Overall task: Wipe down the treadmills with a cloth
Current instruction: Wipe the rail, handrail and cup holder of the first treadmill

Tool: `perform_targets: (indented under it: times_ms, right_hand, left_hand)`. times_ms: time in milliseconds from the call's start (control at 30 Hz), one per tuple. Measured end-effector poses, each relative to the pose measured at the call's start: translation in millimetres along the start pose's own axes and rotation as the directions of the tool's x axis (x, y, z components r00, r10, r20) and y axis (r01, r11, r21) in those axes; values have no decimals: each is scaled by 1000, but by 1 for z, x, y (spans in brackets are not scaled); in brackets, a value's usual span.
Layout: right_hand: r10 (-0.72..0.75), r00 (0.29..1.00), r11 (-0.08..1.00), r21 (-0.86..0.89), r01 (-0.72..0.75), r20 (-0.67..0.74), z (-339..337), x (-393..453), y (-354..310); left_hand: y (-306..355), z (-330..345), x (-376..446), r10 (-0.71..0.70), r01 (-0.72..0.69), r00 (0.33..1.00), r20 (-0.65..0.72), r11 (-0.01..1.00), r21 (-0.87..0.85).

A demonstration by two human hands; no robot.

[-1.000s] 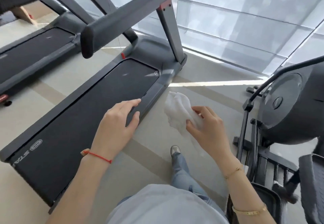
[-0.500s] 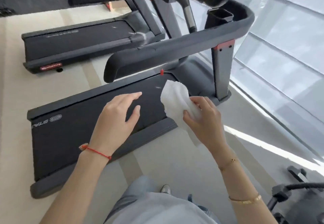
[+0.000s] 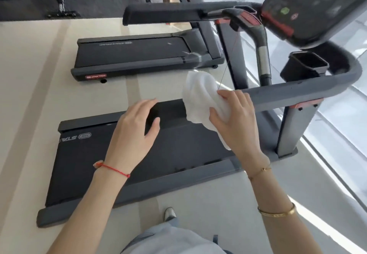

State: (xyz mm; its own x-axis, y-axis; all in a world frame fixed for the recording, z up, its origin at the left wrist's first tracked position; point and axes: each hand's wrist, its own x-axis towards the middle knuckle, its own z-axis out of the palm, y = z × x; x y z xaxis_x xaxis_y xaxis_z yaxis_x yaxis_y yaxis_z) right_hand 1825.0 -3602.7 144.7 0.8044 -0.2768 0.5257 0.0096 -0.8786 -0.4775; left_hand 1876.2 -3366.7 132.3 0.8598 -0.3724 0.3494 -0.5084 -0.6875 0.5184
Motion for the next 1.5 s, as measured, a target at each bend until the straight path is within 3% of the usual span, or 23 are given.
perform_targets:
  times_ms: [100,200,267,367,500,633,800,900,1033,1167,1233,1300,1500]
  right_hand:
    - [-37,999,999,-15,37,10,17,26,6]
    - [-84,982,995,-43,92,169,31,42,13]
    - [-151,940,974,-114,194,307,41,49,15]
    - [-323,863,887,-194,419,388,51,58,14]
    - [-448,758,828,-99,551,474,59,64,8]
    - [-435,774,857,-52,512,460,58,63,17]
    - [-262,855,895,-220,389,447,40,69,40]
    - [-244,795,853,-267,448,555,56,72,11]
    - [-333,740,865,-124,487,585,69,65,0]
    - [-308,845,934,-32,357,437,54,66,36]
    - [-181,897,968,-91,236,403,54,72,41]
    - [-120,910,960,-188,209,397,62,74,30]
    - [-375,821,906,-20,424,430,86,56,-9]
  left_hand:
    - [-11,8,21,-3,3,1000,9,1000,23]
    - [-21,16,33,-30,28,998,55,999,43]
    - [-25,21,36,-50,46,995,86,998,48]
    - [-28,27,36,-80,74,990,117,996,52]
    - [-25,31,33,-124,123,986,112,992,13]
    - [-21,35,33,-169,171,982,79,985,-29]
    - [-18,39,31,-211,215,976,51,974,-74]
    - [-18,42,30,-224,228,973,52,971,-75]
    - [-19,44,27,-249,252,968,41,958,-138]
    - [-19,45,27,-252,254,967,27,961,-111]
    - [-19,44,26,-259,257,966,-9,962,-86]
    - [-20,43,25,-257,255,965,-53,966,-54]
    - [-26,43,14,-290,283,956,-46,951,-124]
